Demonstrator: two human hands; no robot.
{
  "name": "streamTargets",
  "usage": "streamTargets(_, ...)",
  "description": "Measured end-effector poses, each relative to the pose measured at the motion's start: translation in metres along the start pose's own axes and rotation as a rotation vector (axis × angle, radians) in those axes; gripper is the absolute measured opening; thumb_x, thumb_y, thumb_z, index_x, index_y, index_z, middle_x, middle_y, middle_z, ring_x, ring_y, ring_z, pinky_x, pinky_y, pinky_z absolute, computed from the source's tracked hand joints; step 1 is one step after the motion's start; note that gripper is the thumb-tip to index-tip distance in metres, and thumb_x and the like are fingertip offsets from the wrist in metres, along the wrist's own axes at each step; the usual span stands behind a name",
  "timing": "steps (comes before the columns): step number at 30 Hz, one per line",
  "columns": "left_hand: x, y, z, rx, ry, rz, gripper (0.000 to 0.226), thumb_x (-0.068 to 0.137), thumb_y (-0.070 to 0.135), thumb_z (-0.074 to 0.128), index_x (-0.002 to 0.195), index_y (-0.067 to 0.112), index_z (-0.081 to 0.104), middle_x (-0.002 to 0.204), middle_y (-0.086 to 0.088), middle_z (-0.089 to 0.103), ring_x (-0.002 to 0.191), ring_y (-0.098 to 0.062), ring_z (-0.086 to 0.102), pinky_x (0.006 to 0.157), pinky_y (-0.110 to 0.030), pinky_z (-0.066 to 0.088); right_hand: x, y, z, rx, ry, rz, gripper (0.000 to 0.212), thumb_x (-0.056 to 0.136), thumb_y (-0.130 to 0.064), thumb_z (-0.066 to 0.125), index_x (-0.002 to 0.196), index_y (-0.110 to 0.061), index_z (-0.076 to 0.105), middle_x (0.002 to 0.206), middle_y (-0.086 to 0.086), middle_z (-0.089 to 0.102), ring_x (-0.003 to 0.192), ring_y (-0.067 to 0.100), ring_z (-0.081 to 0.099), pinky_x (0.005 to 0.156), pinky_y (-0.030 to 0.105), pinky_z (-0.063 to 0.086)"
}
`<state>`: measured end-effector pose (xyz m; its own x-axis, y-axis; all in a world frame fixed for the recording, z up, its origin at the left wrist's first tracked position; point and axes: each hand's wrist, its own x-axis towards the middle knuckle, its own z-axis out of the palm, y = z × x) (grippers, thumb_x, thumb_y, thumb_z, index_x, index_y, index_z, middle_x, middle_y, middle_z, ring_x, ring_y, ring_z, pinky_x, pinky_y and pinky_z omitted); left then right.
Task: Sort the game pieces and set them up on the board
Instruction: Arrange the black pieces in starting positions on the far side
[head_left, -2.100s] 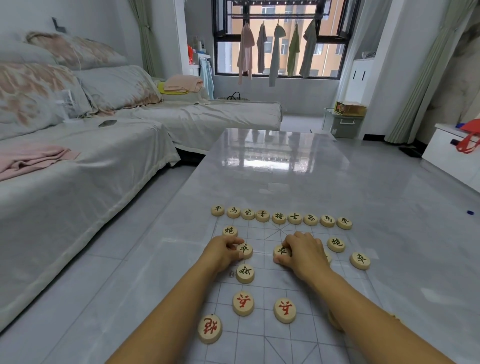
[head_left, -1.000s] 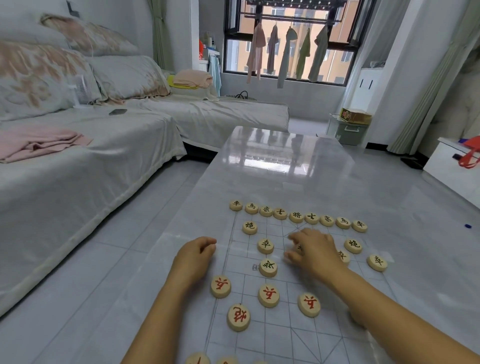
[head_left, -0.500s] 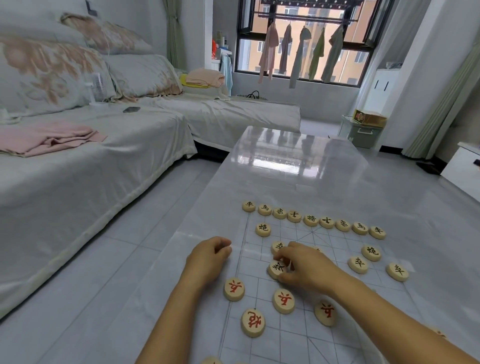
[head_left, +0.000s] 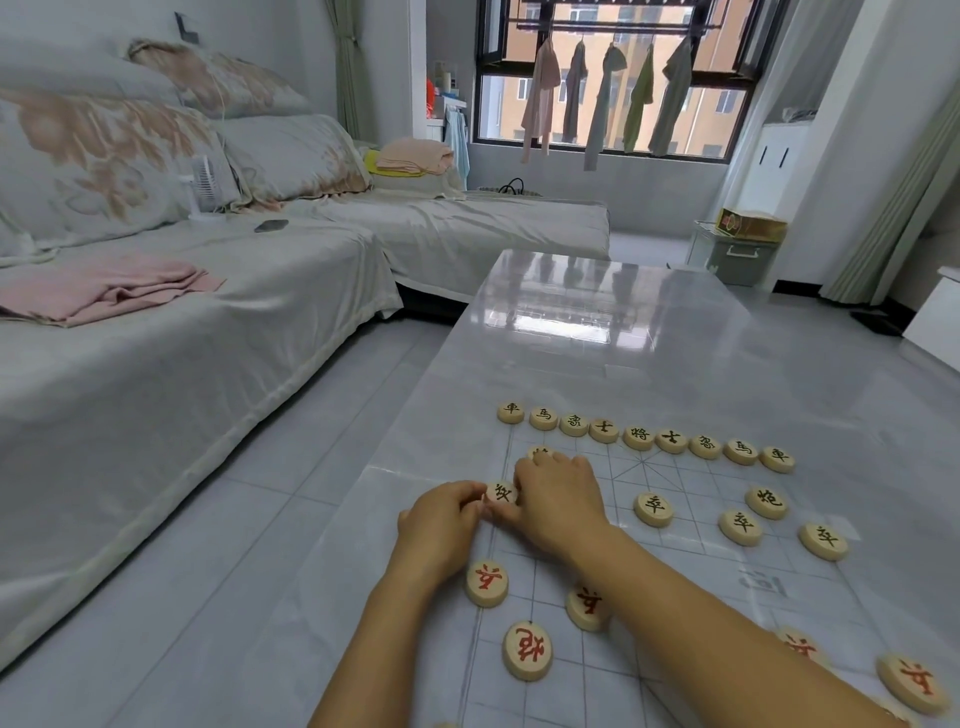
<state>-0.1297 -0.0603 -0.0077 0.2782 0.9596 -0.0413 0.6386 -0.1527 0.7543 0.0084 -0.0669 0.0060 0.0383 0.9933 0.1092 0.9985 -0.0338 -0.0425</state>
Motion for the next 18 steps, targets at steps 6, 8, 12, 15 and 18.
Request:
streamTargets(6,0.001,0.001,0.002,0.003,-0.018,0.023,0.034,0.097,0.022,0.039,0.128,0.025,0.052,0.132,0.004,0.056,0.123,-0.015,0.048,0.109,-0.041,0.034,-0.004,0.012,0.000,0.129,-0.038,-0.066,0.043,0.087,-0.048,0.050,0.124,-0.027,0.052,0.117,0.000,0.057,0.114,0.021,0.043,0.094,0.036,0.027)
streamTargets(8,0.000,0.002,0.002,-0.009,-0.015,0.031,0.035,0.098,0.023,0.039,0.132,0.025,0.048,0.135,0.005,0.054,0.126,-0.014,0.047,0.110,-0.040,0.032,0.001,0.010,0.001,0.150,-0.004,-0.028,0.040,0.086,-0.049,0.050,0.116,-0.024,0.058,0.110,0.000,0.059,0.110,0.021,0.046,0.093,0.036,0.028)
streamTargets(12,0.002,0.001,0.001,-0.047,-0.015,0.041,0.035,0.098,0.021,0.038,0.131,0.025,0.049,0.135,0.005,0.053,0.126,-0.013,0.046,0.111,-0.040,0.031,0.010,0.005,0.001,0.113,0.029,0.039,0.038,0.086,-0.047,0.051,0.112,-0.020,0.058,0.112,0.002,0.059,0.108,0.023,0.046,0.093,0.036,0.029)
streamTargets(15,0.003,0.000,0.000,-0.056,-0.032,0.035,0.035,0.098,0.022,0.037,0.131,0.025,0.049,0.136,0.005,0.052,0.127,-0.013,0.045,0.112,-0.039,0.030,0.014,0.003,0.002,0.108,0.048,0.080,0.039,0.086,-0.048,0.052,0.111,-0.018,0.058,0.113,0.003,0.060,0.108,0.024,0.047,0.092,0.036,0.030)
streamTargets(18,0.004,-0.002,0.002,-0.047,-0.049,0.037,0.036,0.099,0.024,0.035,0.132,0.027,0.048,0.138,0.005,0.051,0.130,-0.013,0.043,0.113,-0.039,0.028,0.015,0.002,0.003,0.101,0.044,0.094,0.038,0.086,-0.046,0.052,0.110,-0.017,0.057,0.113,0.004,0.059,0.109,0.024,0.047,0.092,0.036,0.030)
